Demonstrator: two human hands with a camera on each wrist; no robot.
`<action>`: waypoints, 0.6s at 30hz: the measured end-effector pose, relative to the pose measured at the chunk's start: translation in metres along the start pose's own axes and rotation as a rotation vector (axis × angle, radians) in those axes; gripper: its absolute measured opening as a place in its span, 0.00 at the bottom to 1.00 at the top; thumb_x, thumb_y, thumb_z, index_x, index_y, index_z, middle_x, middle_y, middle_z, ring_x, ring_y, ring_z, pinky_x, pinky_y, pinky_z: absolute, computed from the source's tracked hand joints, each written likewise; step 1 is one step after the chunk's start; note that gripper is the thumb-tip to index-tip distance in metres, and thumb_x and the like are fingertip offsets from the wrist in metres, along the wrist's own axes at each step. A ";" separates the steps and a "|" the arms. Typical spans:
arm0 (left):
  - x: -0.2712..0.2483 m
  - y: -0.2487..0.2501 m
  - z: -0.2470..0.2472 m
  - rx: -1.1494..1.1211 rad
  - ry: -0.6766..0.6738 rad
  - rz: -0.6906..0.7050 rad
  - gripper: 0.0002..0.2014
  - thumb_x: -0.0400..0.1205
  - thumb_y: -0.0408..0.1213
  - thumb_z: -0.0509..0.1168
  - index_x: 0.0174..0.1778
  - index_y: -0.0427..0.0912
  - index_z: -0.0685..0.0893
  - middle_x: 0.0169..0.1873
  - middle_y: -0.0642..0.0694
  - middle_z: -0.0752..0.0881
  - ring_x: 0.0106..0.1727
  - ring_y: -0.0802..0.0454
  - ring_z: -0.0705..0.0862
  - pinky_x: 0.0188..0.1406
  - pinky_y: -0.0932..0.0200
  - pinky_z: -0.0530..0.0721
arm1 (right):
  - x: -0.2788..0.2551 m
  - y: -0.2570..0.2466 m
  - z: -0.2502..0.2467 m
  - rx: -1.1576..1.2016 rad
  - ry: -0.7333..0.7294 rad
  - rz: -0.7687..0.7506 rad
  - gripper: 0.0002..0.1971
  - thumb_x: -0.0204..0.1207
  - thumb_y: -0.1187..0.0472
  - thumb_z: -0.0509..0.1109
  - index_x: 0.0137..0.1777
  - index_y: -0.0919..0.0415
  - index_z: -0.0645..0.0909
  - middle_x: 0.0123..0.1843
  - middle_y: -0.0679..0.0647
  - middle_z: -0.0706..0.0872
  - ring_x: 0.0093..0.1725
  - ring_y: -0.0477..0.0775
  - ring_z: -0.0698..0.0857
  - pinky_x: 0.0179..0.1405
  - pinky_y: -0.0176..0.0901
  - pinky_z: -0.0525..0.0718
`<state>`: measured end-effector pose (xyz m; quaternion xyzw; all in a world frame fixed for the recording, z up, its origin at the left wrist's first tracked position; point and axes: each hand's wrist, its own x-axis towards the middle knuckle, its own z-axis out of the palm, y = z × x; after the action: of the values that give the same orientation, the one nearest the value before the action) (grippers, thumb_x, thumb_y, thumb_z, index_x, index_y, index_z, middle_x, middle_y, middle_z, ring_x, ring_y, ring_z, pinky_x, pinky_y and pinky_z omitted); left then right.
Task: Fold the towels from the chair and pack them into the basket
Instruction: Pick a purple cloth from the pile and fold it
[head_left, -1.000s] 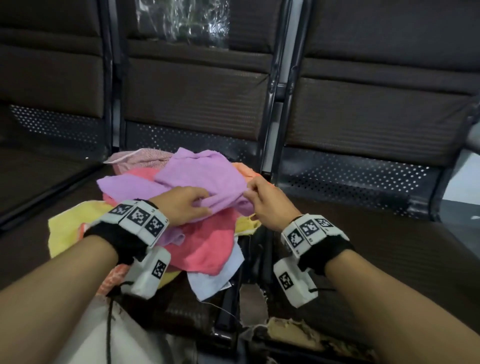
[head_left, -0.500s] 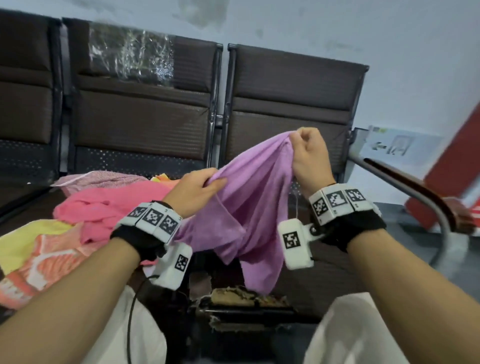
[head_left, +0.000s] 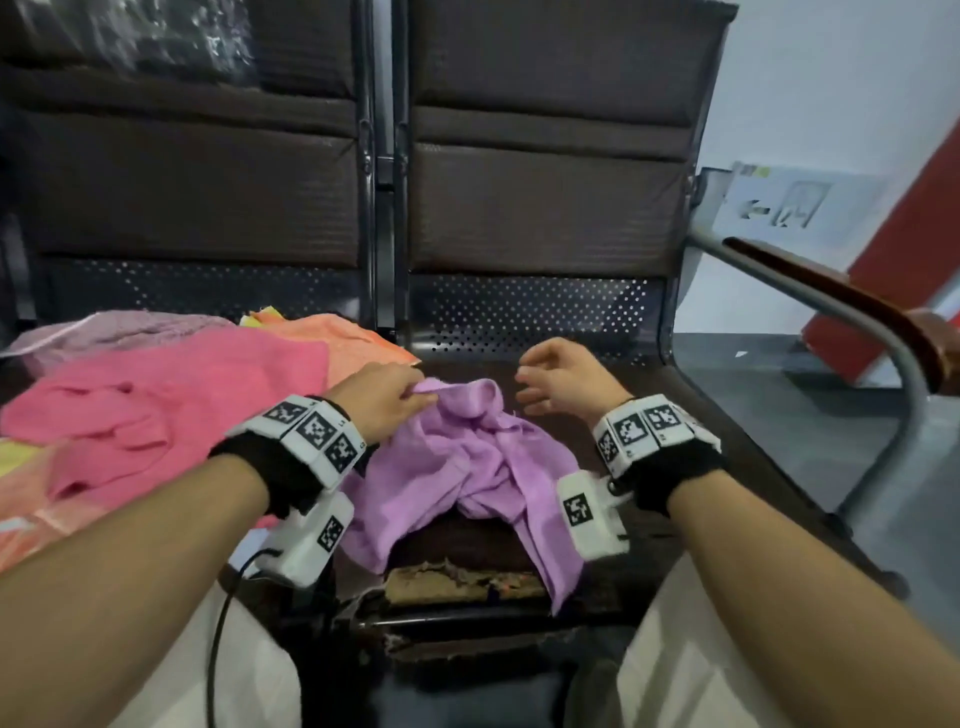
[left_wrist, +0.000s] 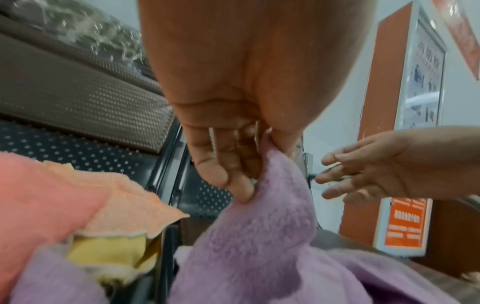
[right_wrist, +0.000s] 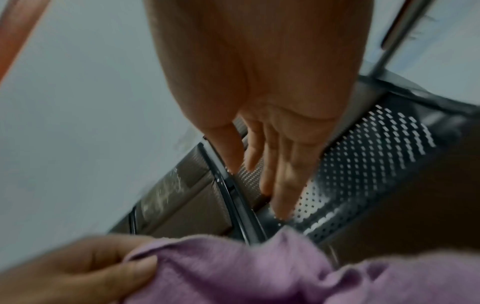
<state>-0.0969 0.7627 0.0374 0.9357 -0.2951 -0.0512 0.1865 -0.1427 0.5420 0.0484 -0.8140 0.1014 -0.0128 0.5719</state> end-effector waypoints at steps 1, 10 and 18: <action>0.003 -0.001 0.006 0.028 -0.024 -0.001 0.12 0.83 0.43 0.62 0.33 0.46 0.75 0.29 0.51 0.79 0.37 0.48 0.79 0.30 0.58 0.68 | 0.002 0.005 -0.002 -0.251 -0.028 -0.052 0.05 0.78 0.65 0.68 0.45 0.56 0.76 0.42 0.54 0.84 0.38 0.53 0.85 0.44 0.49 0.85; 0.007 -0.008 0.021 0.089 -0.048 0.109 0.21 0.77 0.41 0.69 0.65 0.47 0.74 0.49 0.52 0.66 0.47 0.54 0.72 0.47 0.63 0.71 | -0.024 0.018 -0.007 -1.110 -0.644 -0.156 0.05 0.74 0.54 0.72 0.40 0.53 0.83 0.29 0.47 0.86 0.37 0.51 0.87 0.42 0.40 0.82; -0.003 0.008 0.033 0.263 -0.301 0.195 0.15 0.83 0.44 0.59 0.67 0.52 0.77 0.28 0.61 0.70 0.35 0.58 0.71 0.38 0.63 0.66 | -0.041 0.030 0.003 -1.109 -1.001 -0.080 0.25 0.68 0.64 0.79 0.65 0.54 0.77 0.40 0.39 0.78 0.36 0.35 0.75 0.29 0.17 0.69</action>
<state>-0.1107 0.7477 0.0095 0.9008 -0.4128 -0.1328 0.0206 -0.1867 0.5424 0.0236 -0.8945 -0.2091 0.3914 0.0546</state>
